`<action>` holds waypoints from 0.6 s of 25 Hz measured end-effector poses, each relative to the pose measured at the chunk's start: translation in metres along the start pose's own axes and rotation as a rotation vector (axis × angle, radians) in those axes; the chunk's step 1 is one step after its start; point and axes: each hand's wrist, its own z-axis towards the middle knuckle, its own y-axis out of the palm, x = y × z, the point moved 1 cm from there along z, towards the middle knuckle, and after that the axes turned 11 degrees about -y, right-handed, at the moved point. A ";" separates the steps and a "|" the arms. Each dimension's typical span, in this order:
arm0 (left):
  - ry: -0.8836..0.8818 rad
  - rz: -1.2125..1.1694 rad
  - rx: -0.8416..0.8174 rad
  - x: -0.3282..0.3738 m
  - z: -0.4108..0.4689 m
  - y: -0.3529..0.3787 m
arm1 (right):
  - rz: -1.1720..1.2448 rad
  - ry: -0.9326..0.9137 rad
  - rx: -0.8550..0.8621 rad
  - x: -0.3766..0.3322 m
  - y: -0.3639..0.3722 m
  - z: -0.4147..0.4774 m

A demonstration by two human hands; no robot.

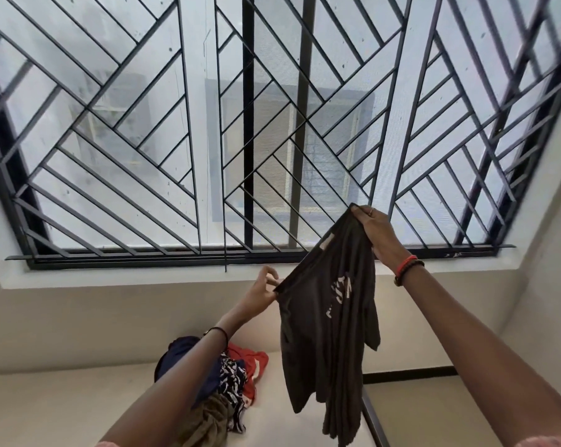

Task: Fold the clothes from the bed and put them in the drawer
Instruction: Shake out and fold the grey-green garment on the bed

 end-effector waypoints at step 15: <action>-0.034 -0.025 -0.275 0.054 0.029 -0.050 | -0.341 -0.065 -0.003 0.034 -0.063 0.010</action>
